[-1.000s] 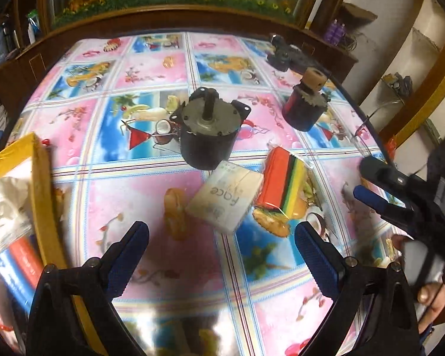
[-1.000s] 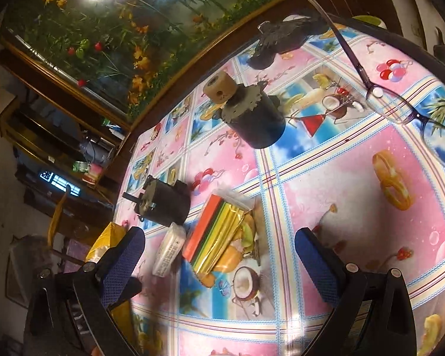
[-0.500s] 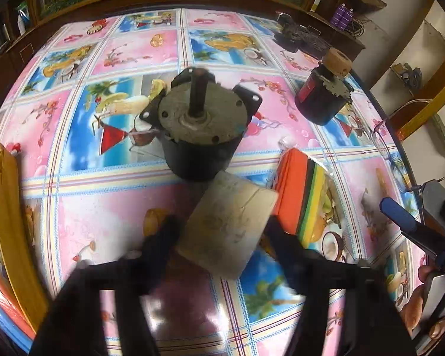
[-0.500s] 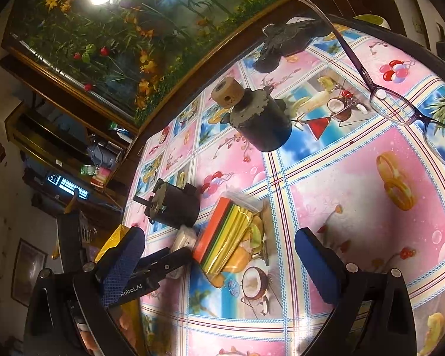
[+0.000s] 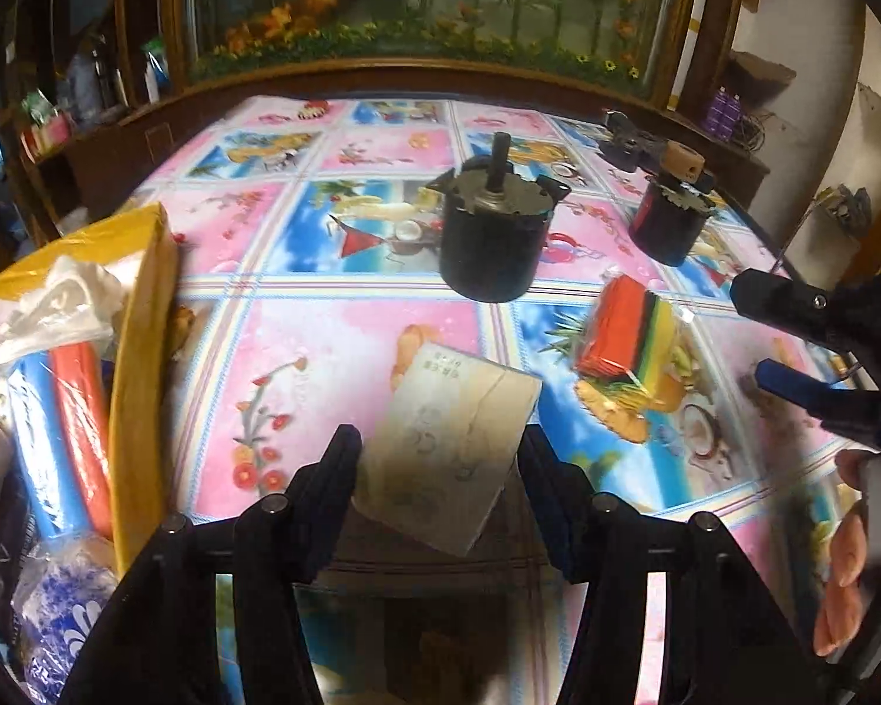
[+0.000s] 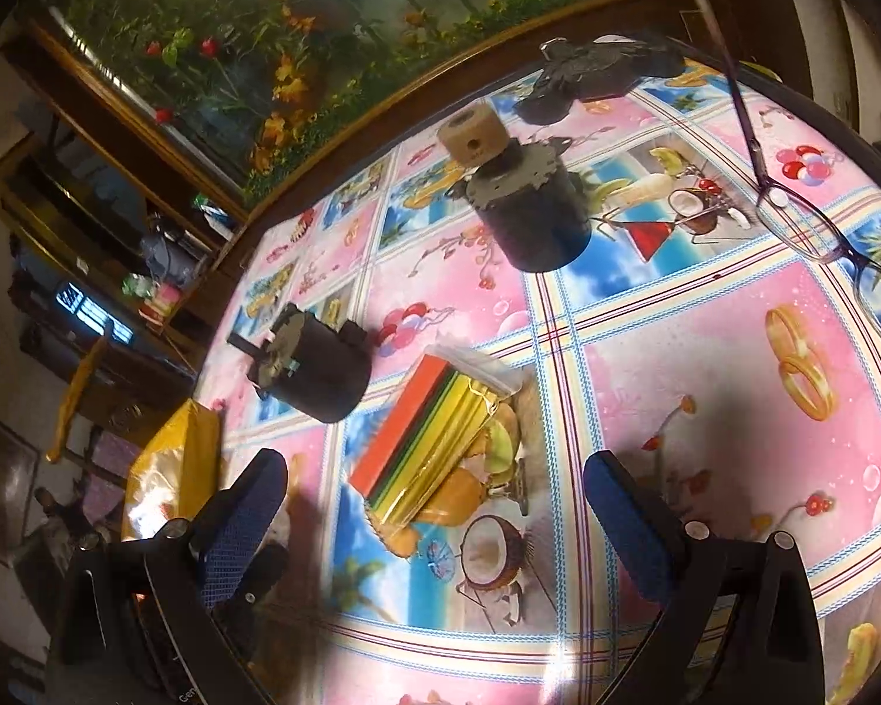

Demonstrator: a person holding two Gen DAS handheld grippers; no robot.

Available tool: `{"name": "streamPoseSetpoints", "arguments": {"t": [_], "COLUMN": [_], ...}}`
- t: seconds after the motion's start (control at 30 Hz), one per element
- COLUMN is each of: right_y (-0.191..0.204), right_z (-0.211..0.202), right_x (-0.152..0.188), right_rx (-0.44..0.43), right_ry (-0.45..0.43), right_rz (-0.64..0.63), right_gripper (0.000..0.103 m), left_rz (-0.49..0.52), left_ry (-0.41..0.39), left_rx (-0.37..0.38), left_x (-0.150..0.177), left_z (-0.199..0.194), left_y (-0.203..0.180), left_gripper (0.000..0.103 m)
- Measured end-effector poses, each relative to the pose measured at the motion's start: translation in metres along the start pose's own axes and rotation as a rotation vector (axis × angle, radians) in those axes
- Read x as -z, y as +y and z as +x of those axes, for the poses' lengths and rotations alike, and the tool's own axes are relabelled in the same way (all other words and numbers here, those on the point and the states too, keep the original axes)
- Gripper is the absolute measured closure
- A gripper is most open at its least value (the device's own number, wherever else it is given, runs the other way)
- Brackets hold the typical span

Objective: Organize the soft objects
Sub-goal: 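Grasp the white Face tissue pack with the left tool while the right grasps the striped bagged sticks, then lift the Face tissue pack and striped sticks above the table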

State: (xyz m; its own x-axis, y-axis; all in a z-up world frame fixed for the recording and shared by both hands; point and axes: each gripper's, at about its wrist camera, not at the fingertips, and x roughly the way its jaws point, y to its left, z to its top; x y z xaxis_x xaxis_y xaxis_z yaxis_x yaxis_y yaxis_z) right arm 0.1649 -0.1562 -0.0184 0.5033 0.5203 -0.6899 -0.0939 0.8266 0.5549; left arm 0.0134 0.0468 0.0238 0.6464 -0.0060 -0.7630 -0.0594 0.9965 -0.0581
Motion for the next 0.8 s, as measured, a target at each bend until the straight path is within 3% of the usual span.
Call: {"name": "streamPoseSetpoints", "arguments": {"t": [0.4, 0.6, 0.77, 0.8], "right_y": [0.046, 0.048, 0.025, 0.020], "right_z": [0.053, 0.054, 0.033, 0.028], "right_x": [-0.001, 0.001, -0.003, -0.004], "right_rx": [0.170, 0.246, 0.250, 0.259], "right_ry": [0.074, 0.070, 0.050, 0.040], "right_rz": [-0.100, -0.181, -0.174, -0.160], "right_gripper": [0.001, 0.003, 0.040, 0.043], "left_rz": [-0.023, -0.008, 0.004, 0.006], "left_ry": [-0.015, -0.016, -0.016, -0.014], "left_rx": [0.004, -0.001, -0.008, -0.009], "left_x": [0.001, 0.003, 0.004, 0.005], "left_z": [0.005, 0.005, 0.005, 0.005], "left_y": [0.015, 0.014, 0.011, 0.010], "left_gripper": [0.049, 0.049, 0.049, 0.049]}}
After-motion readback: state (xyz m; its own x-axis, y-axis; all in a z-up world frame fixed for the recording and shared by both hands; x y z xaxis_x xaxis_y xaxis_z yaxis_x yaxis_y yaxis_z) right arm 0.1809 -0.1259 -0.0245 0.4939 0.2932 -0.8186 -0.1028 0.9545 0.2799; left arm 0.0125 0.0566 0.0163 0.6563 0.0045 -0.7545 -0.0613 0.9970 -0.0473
